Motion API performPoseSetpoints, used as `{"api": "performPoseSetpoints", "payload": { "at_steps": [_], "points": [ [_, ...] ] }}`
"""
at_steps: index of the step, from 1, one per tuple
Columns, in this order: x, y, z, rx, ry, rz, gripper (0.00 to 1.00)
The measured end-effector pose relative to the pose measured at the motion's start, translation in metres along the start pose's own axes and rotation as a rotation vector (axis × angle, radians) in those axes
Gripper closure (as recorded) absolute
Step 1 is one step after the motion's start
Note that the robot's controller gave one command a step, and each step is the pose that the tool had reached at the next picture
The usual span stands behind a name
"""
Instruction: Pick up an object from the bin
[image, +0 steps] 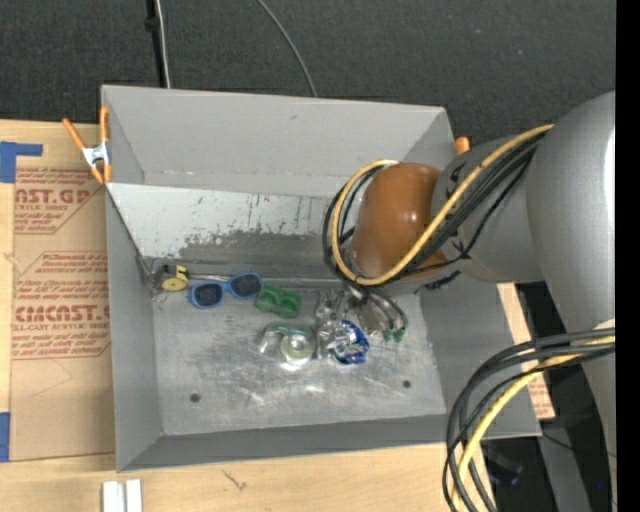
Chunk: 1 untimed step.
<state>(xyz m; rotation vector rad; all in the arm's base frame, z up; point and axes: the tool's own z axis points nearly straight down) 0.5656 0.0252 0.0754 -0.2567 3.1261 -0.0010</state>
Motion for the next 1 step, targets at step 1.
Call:
{"api": "performPoseSetpoints", "payload": {
  "at_steps": [1],
  "points": [
    [0.0008,0.0005,0.0025,-0.001,-0.001,0.000,0.00]
  ]
}}
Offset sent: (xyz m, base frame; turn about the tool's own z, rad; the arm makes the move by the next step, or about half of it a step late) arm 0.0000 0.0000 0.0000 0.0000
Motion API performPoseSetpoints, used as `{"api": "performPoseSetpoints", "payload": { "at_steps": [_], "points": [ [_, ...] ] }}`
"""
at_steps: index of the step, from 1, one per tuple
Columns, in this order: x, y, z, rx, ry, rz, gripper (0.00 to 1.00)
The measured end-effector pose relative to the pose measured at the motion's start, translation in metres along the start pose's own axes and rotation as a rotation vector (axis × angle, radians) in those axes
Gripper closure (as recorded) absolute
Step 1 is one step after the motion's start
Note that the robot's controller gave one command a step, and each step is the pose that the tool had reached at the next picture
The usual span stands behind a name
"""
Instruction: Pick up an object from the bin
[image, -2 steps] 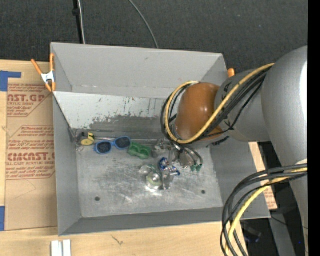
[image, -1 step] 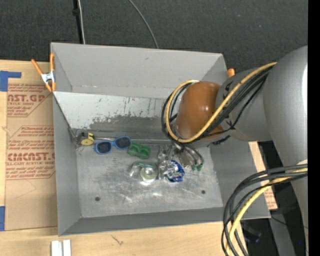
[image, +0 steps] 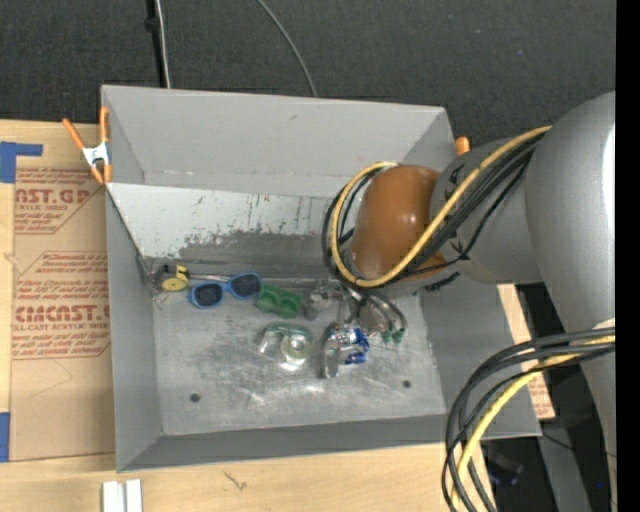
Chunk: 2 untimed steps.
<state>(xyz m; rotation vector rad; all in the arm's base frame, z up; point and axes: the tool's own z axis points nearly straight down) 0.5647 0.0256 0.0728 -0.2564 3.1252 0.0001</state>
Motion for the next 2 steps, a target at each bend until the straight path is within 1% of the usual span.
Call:
{"api": "performPoseSetpoints", "payload": {
  "at_steps": [1,2],
  "points": [
    [0.000,-0.019,0.000,-0.003,-0.004,-0.045,0.00],
    [0.005,-0.042,0.000,-0.002,-0.005,-0.102,0.00]
  ]
}}
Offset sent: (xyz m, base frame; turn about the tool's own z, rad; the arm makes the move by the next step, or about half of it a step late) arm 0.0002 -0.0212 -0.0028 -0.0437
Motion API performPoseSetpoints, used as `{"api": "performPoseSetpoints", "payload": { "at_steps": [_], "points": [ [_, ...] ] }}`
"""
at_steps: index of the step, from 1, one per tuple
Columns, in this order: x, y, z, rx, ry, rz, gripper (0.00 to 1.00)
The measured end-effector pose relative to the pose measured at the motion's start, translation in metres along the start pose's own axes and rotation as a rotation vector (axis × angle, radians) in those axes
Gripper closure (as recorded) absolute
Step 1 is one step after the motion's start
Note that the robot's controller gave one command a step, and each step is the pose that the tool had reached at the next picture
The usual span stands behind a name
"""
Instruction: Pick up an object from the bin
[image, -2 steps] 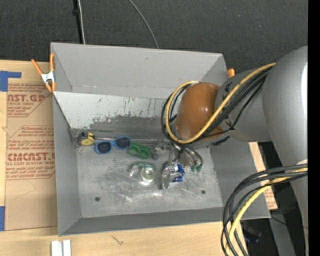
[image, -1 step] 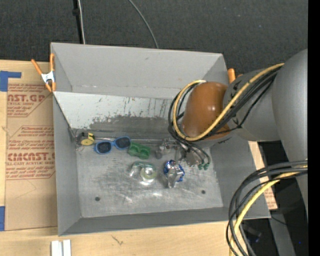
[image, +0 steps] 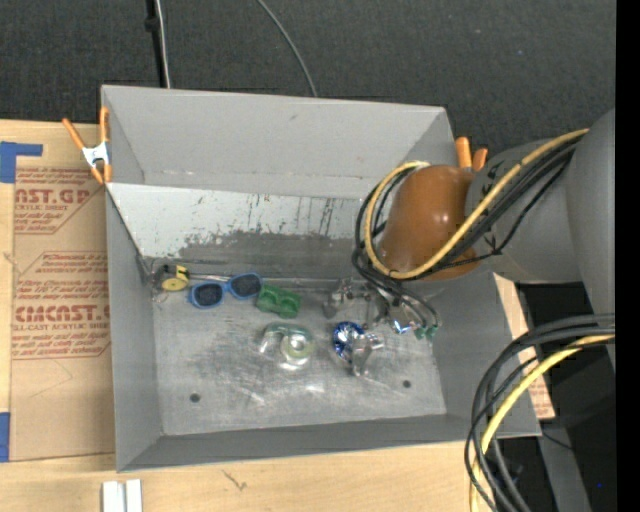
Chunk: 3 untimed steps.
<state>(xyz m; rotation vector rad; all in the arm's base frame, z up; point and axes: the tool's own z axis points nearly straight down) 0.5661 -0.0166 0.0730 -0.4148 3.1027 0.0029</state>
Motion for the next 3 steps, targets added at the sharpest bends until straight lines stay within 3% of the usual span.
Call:
{"api": "performPoseSetpoints", "payload": {
  "at_steps": [1,2,3],
  "points": [
    [-0.001,0.000,-0.002,0.000,-0.001,0.000,1.00],
    [0.004,0.006,-0.168,0.003,0.000,-0.036,1.00],
    [0.005,0.006,-0.163,0.000,0.008,-0.035,0.00]
  ]
}}
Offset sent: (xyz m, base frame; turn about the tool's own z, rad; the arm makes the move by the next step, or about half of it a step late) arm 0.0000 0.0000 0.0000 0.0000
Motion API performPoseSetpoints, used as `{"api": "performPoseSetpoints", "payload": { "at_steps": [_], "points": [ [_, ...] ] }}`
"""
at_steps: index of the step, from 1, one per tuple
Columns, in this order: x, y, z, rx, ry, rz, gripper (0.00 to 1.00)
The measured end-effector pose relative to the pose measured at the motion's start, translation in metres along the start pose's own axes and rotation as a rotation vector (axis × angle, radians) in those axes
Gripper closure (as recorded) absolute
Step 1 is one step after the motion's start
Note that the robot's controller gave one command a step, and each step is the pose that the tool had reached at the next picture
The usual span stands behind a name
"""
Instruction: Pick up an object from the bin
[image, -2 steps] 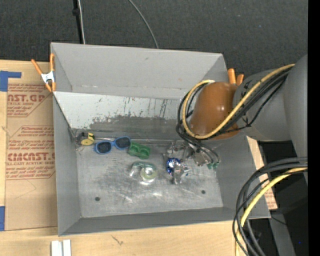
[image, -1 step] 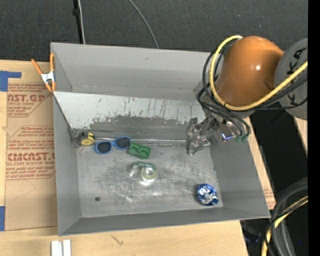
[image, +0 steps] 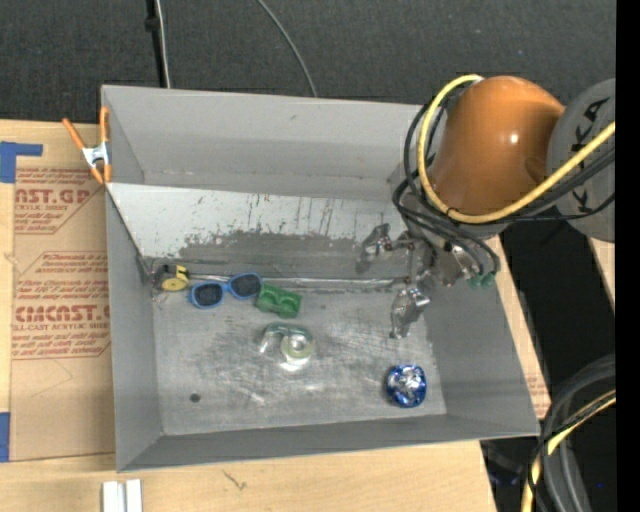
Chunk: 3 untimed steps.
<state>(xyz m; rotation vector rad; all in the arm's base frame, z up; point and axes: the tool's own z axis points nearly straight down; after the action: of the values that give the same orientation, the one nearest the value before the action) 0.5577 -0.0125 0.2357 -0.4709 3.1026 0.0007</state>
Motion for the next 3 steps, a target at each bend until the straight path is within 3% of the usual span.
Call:
{"api": "performPoseSetpoints", "payload": {
  "at_steps": [1,2,3],
  "points": [
    [0.058,0.092,0.111,-0.006,0.014,-0.057,0.00],
    [-0.009,0.104,0.104,-0.002,-0.004,0.020,0.00],
    [-0.039,0.081,0.161,0.000,-0.007,-0.135,0.00]
  ]
}}
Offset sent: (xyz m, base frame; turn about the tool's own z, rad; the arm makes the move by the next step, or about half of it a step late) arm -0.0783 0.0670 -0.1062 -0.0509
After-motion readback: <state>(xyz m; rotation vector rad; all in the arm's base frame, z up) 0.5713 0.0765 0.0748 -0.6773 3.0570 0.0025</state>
